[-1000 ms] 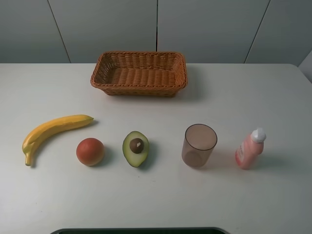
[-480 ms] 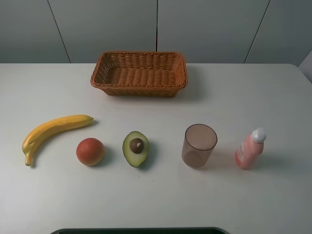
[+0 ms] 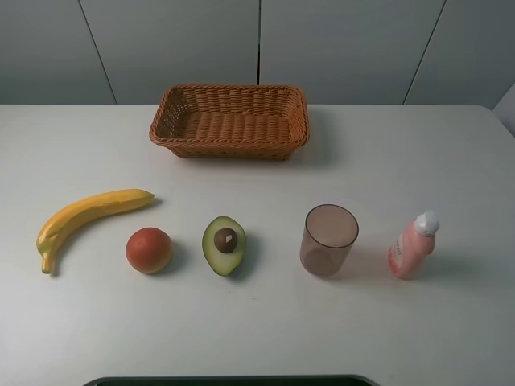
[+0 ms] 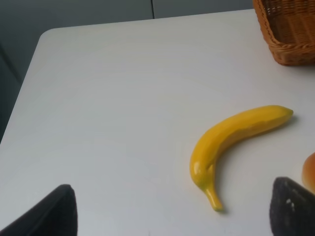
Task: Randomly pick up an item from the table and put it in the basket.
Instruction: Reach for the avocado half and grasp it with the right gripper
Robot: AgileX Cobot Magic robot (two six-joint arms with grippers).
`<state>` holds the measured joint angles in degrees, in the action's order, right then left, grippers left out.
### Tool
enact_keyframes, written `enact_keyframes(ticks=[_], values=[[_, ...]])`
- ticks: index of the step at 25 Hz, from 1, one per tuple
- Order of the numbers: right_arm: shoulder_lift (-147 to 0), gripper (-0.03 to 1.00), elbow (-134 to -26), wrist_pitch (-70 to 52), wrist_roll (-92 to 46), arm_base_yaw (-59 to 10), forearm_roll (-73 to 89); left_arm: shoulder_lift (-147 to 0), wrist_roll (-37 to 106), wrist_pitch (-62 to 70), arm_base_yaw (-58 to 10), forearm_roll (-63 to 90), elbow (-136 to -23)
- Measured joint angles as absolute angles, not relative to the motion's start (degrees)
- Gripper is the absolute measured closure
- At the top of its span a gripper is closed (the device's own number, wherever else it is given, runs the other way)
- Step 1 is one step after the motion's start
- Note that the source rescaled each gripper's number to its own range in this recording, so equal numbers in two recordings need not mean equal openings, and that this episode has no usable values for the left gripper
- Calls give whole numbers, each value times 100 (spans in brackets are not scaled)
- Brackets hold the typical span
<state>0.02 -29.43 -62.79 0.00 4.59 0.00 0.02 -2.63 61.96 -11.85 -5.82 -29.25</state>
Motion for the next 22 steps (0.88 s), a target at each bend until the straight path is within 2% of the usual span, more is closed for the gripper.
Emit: enact_keyframes(ticks=[4, 12, 16, 19, 22], values=[[-428, -3, -3292, -6304, 0, 459, 0, 2, -263, 6196, -1185, -582, -2925], [-3352, -3, -5234, -6350, -572, 459, 0, 2, -263, 6196, -1185, -582, -2925], [-4730, -3, -6195, -6338, -942, 459, 536, 2, -263, 6196, -1185, -582, -2925], [-5473, -3, -6597, -6292, -978, 79, 765, 2, -263, 6196, -1185, -582, -2925], [-5960, -3, -6662, -6065, -615, -810, 606, 2, -263, 6196, -1185, -582, -2925]])
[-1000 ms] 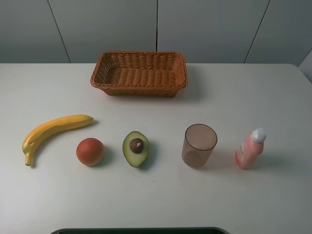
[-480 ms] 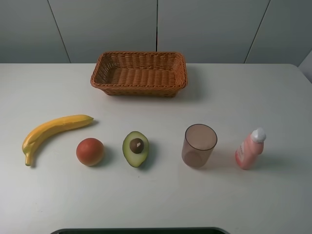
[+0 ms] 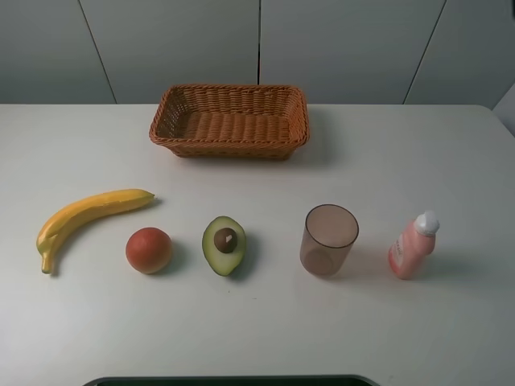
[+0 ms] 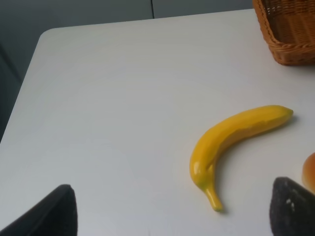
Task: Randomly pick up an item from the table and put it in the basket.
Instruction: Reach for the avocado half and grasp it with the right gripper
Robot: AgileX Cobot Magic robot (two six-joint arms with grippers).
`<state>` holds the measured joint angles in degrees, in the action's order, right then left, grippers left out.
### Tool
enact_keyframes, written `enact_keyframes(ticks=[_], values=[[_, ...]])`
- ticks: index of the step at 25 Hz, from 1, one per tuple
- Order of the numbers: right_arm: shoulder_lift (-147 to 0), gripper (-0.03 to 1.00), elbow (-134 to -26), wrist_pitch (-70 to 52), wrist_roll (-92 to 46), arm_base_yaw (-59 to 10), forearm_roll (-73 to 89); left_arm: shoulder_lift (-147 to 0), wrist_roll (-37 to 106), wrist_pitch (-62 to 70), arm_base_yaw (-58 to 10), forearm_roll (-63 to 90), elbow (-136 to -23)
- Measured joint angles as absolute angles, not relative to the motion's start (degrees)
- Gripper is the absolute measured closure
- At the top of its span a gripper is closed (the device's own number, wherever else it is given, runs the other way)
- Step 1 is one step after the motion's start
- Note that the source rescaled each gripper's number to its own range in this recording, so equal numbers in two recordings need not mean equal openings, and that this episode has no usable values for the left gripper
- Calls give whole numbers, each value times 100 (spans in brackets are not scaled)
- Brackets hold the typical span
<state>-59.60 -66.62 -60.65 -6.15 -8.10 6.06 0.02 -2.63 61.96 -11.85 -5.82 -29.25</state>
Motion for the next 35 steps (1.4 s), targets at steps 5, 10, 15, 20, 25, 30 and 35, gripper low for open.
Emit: enact_keyframes(ticks=[5, 10, 15, 20, 25, 30, 35], values=[[-6731, -3, -6702, -5813, 591, -2519, 0, 2, -263, 6196, -1185, -582, -2925], [-7655, -3, -6702, -5584, 1612, -3780, -338, 2, -263, 6196, -1185, -582, -2925], [-8597, -3, -6702, -5304, 2058, -4513, -350, 2, -263, 6196, -1185, -582, -2925], [-9442, -3, -6702, -4799, 2132, -5008, -41, 2, -263, 6196, -1185, -582, -2925], [-10099, -3, -6702, -4469, 2132, -5265, 215, 2, -263, 6196, -1185, -582, -2925], [-10788, -3, -6702, -4131, 2103, -5287, 545, 2, -263, 6196, -1185, -582, -2925], [-11246, -3, -6702, -3671, 2103, -5299, 685, 2, -263, 6196, -1185, -582, -2925]])
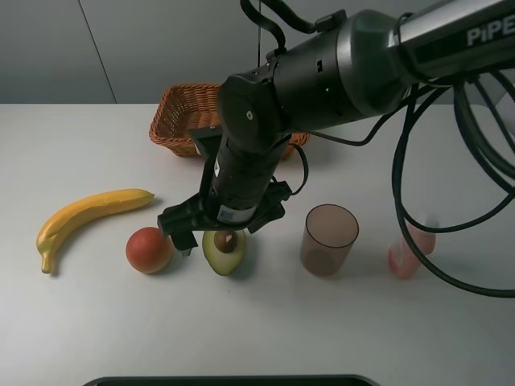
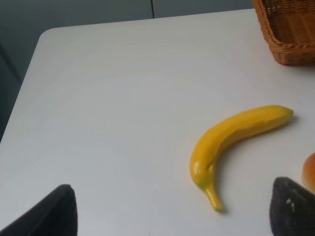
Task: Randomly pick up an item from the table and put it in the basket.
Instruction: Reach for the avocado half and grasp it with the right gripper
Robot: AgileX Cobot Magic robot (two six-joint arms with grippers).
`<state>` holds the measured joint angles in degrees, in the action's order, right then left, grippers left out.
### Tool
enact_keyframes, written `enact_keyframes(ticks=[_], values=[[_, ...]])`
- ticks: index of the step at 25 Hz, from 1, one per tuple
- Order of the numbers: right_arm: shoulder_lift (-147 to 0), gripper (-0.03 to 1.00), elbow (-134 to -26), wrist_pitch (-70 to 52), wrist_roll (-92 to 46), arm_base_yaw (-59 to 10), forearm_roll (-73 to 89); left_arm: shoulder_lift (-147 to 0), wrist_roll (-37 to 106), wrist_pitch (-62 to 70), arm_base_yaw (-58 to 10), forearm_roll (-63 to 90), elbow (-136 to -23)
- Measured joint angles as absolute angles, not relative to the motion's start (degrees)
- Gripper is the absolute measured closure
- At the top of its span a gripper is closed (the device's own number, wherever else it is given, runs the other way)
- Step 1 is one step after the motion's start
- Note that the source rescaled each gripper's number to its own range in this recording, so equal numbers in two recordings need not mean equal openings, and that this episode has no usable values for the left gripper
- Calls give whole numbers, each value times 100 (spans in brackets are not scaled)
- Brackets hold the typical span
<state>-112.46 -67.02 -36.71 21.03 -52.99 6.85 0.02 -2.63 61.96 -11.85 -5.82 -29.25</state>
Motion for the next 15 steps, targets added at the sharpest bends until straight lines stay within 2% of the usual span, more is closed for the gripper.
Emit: enact_keyframes(ticks=[15], values=[[-11705, -3, -6702, -3349, 2051, -5184, 841, 2, -263, 6196, -1185, -582, -2925]])
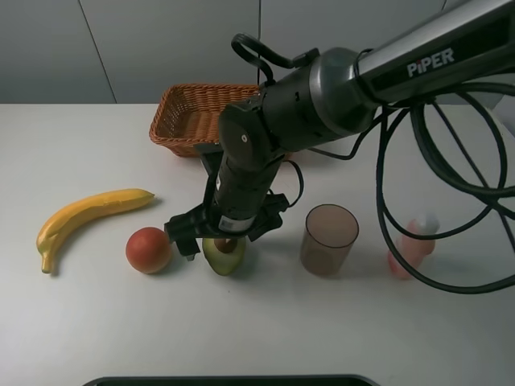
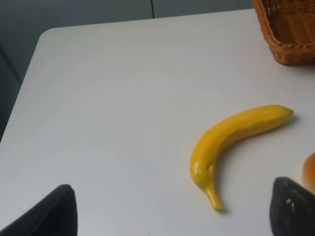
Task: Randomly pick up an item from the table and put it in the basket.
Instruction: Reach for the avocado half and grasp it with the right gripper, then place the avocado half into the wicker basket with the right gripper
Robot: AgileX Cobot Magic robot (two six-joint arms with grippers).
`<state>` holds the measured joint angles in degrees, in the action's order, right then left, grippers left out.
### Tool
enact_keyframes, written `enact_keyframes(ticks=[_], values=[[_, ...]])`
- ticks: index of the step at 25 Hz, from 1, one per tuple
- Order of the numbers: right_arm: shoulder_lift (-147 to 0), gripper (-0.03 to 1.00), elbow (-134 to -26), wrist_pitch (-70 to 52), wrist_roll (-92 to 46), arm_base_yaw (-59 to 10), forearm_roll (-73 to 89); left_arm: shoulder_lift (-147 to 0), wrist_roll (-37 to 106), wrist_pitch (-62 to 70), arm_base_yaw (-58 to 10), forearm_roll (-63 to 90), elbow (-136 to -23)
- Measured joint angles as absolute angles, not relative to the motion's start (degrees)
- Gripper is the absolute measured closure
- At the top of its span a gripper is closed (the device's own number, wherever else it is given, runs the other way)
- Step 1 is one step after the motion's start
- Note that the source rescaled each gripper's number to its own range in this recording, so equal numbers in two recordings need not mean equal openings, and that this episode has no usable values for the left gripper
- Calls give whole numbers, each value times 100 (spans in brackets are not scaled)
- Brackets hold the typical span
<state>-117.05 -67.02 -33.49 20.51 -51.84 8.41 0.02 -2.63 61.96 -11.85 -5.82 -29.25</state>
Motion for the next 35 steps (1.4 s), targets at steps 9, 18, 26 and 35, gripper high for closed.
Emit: enact_keyframes(ticks=[9, 18, 26, 35], values=[[-11780, -2, -6704, -3282, 2037, -5184, 864, 2, -263, 6196, -1185, -582, -2925], [-11851, 97, -6704, -3293, 1998, -5184, 952, 2, -263, 6196, -1185, -582, -2925], [-11454, 97, -6715, -3374, 1969, -5145, 741, 2, -263, 6196, -1185, -582, -2925], [-10414, 97, -8084, -3979, 1803, -4430, -721, 2, -263, 6196, -1185, -582, -2925]])
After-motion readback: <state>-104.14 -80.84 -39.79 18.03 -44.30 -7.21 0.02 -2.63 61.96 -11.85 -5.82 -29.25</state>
